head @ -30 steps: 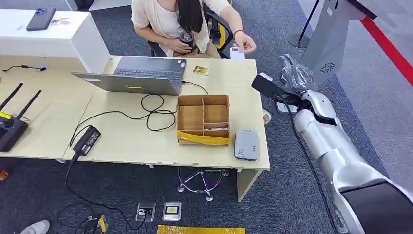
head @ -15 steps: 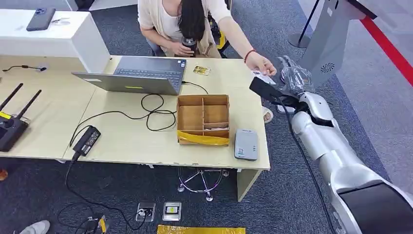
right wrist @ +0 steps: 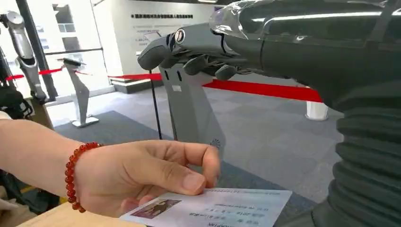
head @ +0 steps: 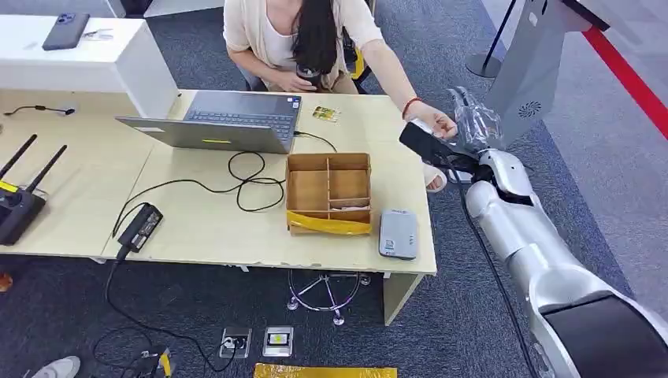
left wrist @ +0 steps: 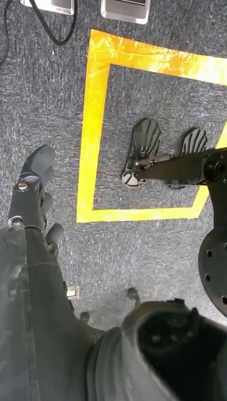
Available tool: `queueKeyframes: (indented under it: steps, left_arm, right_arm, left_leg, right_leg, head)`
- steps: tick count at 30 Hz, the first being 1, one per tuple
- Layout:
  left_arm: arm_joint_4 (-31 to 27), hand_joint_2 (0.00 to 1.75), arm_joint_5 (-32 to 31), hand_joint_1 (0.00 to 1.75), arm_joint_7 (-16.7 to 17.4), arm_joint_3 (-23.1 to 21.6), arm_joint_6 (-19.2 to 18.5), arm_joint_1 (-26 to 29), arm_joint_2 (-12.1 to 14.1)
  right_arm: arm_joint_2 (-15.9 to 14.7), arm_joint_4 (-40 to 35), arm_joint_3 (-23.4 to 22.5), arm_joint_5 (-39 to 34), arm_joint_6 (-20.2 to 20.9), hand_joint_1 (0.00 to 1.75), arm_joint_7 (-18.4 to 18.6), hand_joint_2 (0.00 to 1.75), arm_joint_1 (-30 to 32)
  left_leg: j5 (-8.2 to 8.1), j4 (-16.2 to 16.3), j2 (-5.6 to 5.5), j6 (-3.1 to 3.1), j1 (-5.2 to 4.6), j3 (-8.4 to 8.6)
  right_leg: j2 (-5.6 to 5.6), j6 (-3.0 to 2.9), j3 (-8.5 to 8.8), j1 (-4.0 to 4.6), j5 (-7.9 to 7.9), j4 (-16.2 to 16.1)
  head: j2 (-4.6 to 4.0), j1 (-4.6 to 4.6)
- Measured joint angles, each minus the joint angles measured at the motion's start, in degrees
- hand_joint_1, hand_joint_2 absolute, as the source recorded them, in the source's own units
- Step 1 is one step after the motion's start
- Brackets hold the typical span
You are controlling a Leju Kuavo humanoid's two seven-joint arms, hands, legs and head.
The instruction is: Pass the card to the sensor for recognition and then transmit it.
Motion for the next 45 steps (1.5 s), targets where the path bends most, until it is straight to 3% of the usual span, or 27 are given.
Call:
queueKeyframes:
  steps: [1, 33, 45]
  left_arm:
    - [0.0, 0.00, 0.0, 0.00, 0.0, 0.0, 0.0, 0.0, 0.0]
    - [0.0, 0.00, 0.4, 0.00, 0.0, -0.9, 0.0, 0.3, 0.1]
    - [0.0, 0.00, 0.6, 0.00, 0.6, -0.9, 0.7, 2.3, 0.1]
  right_arm:
    - [0.1, 0.0, 0.0, -0.2, -0.3, 1.75, 0.0, 1.75, 0.0]
    - [0.7, 0.0, 0.0, -2.0, -1.9, 1.75, -3.1, 1.75, 2.1]
    - [-1.7, 0.0, 0.1, -3.5, -1.9, 1.75, -6.0, 1.75, 10.9]
  left_leg:
    - [0.00, 0.0, 0.00, 0.00, 0.00, 0.00]
    - [0.00, 0.0, 0.00, 0.00, 0.00, 0.00]
    - [-0.01, 0.0, 0.02, -0.01, 0.00, -0.01]
  right_leg:
    - [0.00, 0.00, -0.01, 0.00, 0.00, 0.0]
    - [0.01, 0.00, -0.03, 0.00, 0.00, 0.0]
    - [0.01, -0.01, -0.04, 0.00, -0.01, 0.0]
  head:
    - [0.00, -0.02]
    - [0.02, -0.02]
    - [0.00, -0.02]
